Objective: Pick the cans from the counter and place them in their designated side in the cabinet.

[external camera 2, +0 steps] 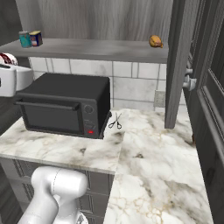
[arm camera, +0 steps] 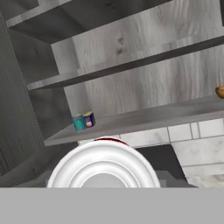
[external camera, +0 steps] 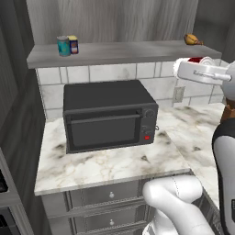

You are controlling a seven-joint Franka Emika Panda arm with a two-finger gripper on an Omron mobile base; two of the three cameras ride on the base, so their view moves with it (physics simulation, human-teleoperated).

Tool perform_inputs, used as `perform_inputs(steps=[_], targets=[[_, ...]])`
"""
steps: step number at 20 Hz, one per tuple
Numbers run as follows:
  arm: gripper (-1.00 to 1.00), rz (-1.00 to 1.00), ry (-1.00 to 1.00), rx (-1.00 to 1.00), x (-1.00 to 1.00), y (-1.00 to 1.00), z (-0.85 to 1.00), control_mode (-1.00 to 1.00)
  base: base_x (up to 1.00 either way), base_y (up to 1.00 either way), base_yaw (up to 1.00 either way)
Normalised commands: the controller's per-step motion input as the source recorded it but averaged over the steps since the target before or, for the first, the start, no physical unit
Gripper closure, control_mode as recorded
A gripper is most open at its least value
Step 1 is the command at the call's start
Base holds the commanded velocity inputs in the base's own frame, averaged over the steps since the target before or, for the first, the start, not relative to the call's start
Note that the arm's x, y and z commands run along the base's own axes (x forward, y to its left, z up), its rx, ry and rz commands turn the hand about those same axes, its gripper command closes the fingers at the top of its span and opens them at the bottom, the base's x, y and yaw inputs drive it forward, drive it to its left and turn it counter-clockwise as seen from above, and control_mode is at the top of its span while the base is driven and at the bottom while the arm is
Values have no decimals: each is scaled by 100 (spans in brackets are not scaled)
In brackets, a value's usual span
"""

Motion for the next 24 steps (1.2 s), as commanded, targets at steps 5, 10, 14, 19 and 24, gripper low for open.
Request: perform_inputs(steps=[5, 10, 14, 19, 24], targets=[[100, 0, 0, 0, 13, 7, 4, -100, 0, 0, 0], [100, 0, 0, 0, 15, 11, 0, -100, 0, 0, 0], [100, 0, 1, 0, 21, 9, 0, -100, 0, 0, 0], [100, 0, 1, 0, 21, 9, 0, -100, 0, 0, 0], [100, 0, 0, 0, 19, 8, 0, -100, 0, 0, 0]])
